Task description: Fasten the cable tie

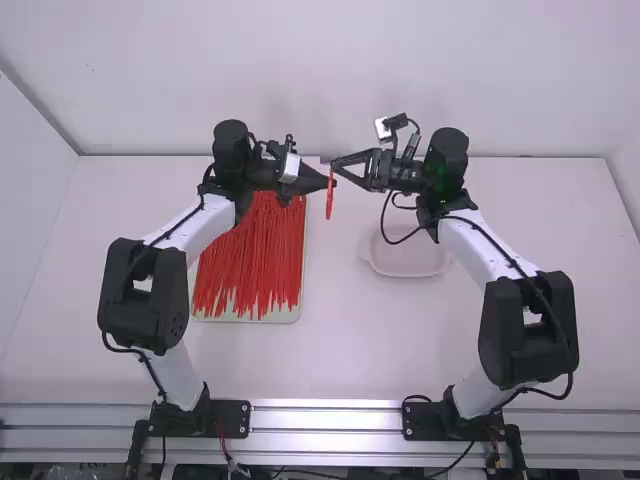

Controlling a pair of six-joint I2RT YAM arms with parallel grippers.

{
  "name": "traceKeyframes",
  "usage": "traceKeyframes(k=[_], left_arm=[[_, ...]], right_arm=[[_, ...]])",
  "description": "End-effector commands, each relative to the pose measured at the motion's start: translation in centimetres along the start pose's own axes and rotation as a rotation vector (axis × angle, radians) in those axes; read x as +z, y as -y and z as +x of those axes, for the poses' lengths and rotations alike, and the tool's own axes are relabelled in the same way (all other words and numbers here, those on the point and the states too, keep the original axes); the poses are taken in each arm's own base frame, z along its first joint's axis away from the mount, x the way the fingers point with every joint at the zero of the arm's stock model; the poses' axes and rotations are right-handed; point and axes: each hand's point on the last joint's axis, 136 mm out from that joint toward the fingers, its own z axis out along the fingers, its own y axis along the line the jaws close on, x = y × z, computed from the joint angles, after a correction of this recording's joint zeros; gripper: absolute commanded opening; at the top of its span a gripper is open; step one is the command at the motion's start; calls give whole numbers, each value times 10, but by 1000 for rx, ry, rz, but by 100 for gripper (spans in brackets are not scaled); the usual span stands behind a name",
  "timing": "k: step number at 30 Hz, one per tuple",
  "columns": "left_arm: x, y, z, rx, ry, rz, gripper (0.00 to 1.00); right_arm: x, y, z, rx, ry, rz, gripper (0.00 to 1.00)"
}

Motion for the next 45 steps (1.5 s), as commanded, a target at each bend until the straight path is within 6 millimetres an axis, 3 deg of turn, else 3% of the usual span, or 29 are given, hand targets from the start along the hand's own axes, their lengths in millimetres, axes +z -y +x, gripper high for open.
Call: traceKeyframes(k=[1, 11, 16, 23, 33, 45], left_arm=[[4, 4, -14, 27, 13, 26, 2], [9, 1, -13, 22, 4, 5, 2], [9, -1, -12, 22, -1, -6, 2], [13, 2, -11, 4, 1, 6, 2], [18, 13, 4, -81, -18, 24, 2], [25, 28, 15, -134, -29, 56, 2]], right_arm=[[-1, -1, 0, -9, -9, -8, 39], [-1, -1, 0, 6, -7, -6, 29], [-1, -1, -1, 6, -6, -6, 0], [-1, -1, -1, 1, -6, -6, 0], [-6, 3, -5, 10, 13, 6, 0], [-26, 12, -23, 66, 87, 45, 0]])
